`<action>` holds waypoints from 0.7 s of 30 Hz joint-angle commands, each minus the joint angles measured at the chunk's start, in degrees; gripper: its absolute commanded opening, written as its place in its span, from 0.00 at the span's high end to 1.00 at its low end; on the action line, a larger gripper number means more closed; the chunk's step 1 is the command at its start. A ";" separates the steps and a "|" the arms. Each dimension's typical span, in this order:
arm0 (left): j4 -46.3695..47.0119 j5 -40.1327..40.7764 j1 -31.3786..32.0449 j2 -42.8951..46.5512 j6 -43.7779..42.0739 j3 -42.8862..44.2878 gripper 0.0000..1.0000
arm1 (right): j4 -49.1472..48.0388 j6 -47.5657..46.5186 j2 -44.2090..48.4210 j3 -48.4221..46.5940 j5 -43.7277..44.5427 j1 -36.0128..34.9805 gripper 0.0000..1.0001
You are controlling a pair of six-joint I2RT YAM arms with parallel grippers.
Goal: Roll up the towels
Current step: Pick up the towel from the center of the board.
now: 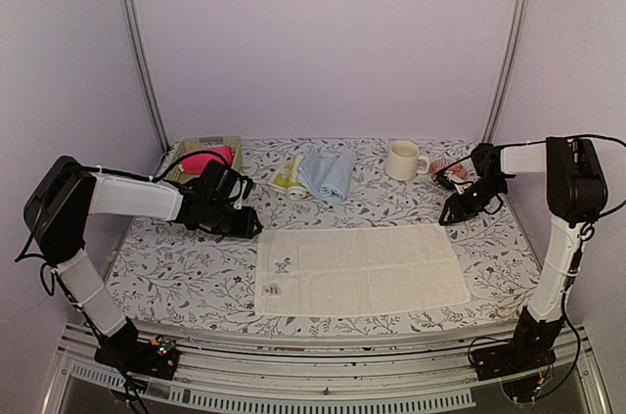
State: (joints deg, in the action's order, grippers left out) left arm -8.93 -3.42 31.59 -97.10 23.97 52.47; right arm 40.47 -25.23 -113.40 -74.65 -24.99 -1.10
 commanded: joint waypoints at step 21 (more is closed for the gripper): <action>1.43 -1.30 -0.67 -1.23 -0.31 1.41 0.61 | 0.71 0.87 -2.58 -1.54 2.47 -3.56 0.68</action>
State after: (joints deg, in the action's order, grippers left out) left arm -7.62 -4.67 31.59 -97.58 24.03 52.56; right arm 40.69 -24.86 -115.70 -76.55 -25.74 -4.51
